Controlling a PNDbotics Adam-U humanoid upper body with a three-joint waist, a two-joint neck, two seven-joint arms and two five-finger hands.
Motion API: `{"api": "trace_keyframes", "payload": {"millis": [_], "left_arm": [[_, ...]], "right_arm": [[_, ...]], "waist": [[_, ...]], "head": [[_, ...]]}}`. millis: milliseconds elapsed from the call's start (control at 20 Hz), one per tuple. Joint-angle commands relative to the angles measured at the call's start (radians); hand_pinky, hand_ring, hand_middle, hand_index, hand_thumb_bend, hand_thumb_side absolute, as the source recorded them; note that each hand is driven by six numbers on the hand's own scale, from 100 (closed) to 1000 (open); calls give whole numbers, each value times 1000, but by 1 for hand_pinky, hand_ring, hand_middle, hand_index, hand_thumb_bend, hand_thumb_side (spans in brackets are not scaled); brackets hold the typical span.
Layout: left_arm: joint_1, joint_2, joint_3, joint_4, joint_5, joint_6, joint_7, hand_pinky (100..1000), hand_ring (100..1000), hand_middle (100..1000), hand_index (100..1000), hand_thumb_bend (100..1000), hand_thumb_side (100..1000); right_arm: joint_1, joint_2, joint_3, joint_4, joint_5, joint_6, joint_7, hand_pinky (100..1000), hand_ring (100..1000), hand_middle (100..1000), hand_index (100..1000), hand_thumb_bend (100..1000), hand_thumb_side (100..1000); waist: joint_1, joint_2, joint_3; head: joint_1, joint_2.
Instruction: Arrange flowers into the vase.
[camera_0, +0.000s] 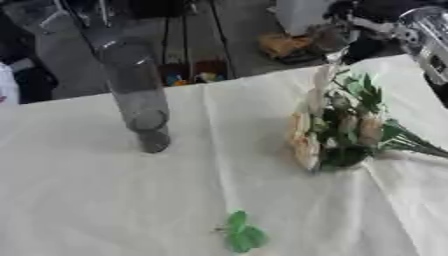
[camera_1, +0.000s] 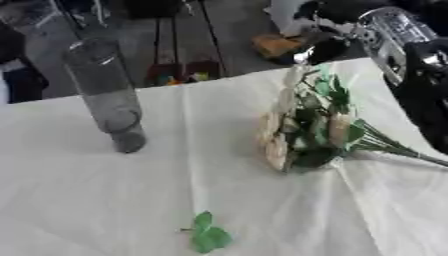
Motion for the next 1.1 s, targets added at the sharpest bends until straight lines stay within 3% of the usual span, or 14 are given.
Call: {"api": "trace_keyframes", "payload": {"millis": [50, 600, 800, 1100], "left_arm": [[-5, 33, 9, -12, -4, 5, 0, 901, 1000, 882, 973, 434, 1000], [-9, 31, 12, -12, -7, 5, 2, 901, 1000, 881, 970, 433, 1000], [-11, 30, 15, -12, -7, 5, 4, 901, 1000, 881, 970, 433, 1000], [-12, 29, 16, -12, -9, 6, 6, 901, 1000, 880, 970, 433, 1000]], "right_arm": [[14, -80, -43, -11, -3, -22, 49, 974, 1000, 1000, 1000, 447, 681], [233, -231, -120, -233, -149, 57, 209, 951, 1000, 1000, 1000, 479, 660], [301, -260, -161, -316, -197, 110, 264, 889, 914, 985, 1000, 493, 660], [365, -283, -207, -366, -263, 178, 314, 898, 973, 991, 1000, 486, 643]], "waist": [[-3, -19, -4], [3, -14, -4], [5, -11, -2], [7, -7, -2]], "head": [[11, -5], [36, 5], [40, 5], [47, 1]]}}
